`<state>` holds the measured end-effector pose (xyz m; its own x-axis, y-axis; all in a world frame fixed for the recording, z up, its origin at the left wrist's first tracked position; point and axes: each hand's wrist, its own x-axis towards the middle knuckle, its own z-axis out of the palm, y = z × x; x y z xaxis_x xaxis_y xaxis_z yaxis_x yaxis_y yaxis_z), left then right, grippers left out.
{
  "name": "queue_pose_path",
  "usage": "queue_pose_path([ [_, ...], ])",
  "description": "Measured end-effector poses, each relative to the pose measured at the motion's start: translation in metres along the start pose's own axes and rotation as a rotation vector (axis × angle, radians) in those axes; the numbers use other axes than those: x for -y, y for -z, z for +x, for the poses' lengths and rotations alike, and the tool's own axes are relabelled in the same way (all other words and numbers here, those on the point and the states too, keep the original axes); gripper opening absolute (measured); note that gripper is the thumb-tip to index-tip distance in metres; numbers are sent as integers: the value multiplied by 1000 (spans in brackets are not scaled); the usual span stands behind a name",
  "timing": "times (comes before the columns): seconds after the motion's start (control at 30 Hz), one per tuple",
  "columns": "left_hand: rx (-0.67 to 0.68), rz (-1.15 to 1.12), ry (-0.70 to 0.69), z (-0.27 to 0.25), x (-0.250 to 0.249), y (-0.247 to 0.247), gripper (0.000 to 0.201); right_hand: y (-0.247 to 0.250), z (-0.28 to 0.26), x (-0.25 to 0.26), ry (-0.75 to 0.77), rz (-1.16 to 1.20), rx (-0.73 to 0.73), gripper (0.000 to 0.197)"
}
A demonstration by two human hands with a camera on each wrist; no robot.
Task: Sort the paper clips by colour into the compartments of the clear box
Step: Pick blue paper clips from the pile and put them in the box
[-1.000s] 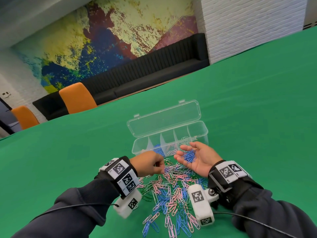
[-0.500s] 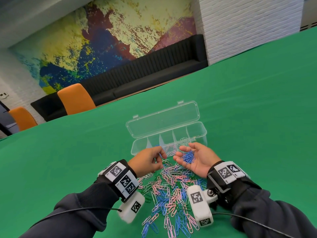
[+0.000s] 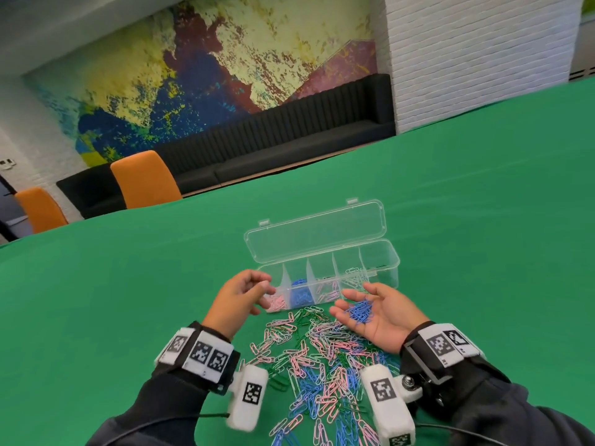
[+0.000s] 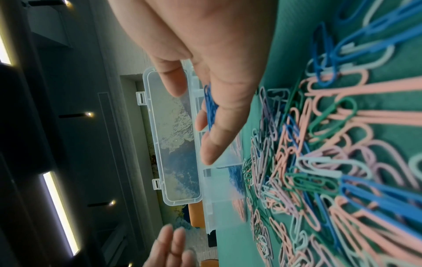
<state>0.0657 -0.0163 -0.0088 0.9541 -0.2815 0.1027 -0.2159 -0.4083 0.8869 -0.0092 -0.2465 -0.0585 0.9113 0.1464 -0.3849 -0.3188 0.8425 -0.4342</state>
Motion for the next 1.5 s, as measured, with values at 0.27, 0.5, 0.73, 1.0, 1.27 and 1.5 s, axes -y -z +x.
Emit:
queue_pose_path([
  [0.27, -267, -758, 235, 4, 47, 29, 17, -47, 6, -10, 15, -32, 11, 32],
  [0.5, -312, -1225, 292, 25, 59, 28, 20, -107, 65, -1, 280, -274, -161, 31],
  [0.73, -162, -1471, 291, 19, 69, 16, 13, -110, 76, -11, 341, -622, -174, 47],
  [1.0, -101, -1454, 347, 18, 74, 25, 27, -112, 28, -1, 403, -858, -77, 27],
  [1.27, 161, -1295, 402, 6, 70, 20, 26, -82, -38, -38, 13, -2350, 383, 27],
  [1.5, 183, -1272, 376, 2, 72, 25, 28, -75, -42, -93, 98, -2497, 643, 46],
])
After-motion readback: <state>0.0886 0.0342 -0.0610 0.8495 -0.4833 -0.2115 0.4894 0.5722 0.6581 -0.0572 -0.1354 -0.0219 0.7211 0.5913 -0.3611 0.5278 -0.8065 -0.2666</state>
